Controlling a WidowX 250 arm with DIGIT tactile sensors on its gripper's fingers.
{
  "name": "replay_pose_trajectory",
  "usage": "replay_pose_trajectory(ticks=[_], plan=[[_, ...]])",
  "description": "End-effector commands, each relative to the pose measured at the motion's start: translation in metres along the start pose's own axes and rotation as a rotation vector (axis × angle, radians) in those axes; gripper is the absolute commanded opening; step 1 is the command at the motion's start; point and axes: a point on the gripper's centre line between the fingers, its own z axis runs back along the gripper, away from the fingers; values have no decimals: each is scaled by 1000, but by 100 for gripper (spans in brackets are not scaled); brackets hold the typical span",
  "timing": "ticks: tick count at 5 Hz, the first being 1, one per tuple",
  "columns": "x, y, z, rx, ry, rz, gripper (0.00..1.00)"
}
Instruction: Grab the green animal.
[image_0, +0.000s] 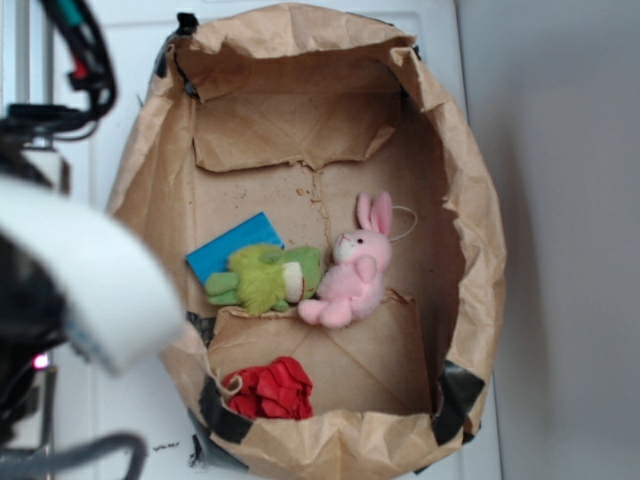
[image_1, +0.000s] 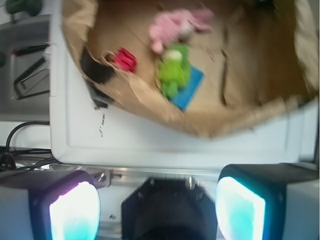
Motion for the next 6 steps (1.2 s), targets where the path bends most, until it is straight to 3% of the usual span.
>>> replay_pose_trajectory(ticks=[1,2,3,4,6], plan=[[45,43,-42,39,5,-70,100],[59,63,-63,54,31,-21,100],[67,62,-95,64,-10,-52,100],[42,41,-122,73,-31,-109,100],[30,18,-168,45,28,-167,100]])
